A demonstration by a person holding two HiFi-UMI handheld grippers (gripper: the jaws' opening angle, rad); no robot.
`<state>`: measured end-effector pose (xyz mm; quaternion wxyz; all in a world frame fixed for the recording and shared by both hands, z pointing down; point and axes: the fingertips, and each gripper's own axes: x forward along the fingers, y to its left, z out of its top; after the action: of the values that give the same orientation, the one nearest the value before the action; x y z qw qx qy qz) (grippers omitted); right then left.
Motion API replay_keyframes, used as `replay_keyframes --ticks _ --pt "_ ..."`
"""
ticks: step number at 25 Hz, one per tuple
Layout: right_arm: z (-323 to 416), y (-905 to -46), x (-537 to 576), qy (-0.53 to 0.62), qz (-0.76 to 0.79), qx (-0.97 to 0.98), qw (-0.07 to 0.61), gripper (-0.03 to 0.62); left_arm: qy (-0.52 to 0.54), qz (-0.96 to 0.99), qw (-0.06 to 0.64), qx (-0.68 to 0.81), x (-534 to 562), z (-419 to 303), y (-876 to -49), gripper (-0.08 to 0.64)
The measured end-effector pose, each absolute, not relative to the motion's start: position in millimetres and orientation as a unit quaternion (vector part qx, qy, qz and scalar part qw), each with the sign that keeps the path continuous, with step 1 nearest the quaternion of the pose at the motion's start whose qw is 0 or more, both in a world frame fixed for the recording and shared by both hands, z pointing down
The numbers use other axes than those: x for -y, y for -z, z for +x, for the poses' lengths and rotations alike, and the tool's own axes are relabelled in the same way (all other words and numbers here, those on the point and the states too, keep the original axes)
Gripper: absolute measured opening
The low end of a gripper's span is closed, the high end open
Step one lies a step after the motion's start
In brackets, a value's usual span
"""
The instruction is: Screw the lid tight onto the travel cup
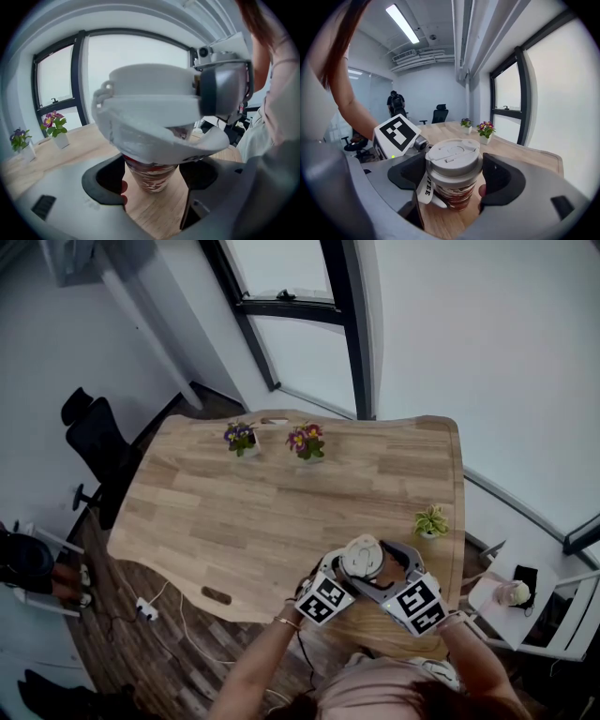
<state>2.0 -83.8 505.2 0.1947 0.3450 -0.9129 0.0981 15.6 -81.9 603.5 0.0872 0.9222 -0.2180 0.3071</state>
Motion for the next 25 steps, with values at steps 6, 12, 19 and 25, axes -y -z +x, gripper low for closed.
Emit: replay_keyframes --ticks 6,12,19,25 --pt "2.1 -506.5 87.0 -0.103 0.384 0.898 0.190 0.364 -0.301 0.914 0.091 0.256 85.3 16.4 -603.8 0.348" --pt "2.4 -507.1 83.4 -0.111 0.283 0.929 0.213 0.364 -0.318 0.929 0.077 0.174 78.2 15.3 -605.5 0.348" --pt "-1.7 -505.3 83.3 -0.095 0.258 0.934 0.227 0.364 -0.328 0.925 0.075 0.179 77.8 15.9 -604.4 0.348" --pt "-1.8 -503.5 85.7 -0.102 0.326 0.917 0.205 0.364 -0.328 0.918 0.078 0.208 81.9 15.2 -607.1 0.348"
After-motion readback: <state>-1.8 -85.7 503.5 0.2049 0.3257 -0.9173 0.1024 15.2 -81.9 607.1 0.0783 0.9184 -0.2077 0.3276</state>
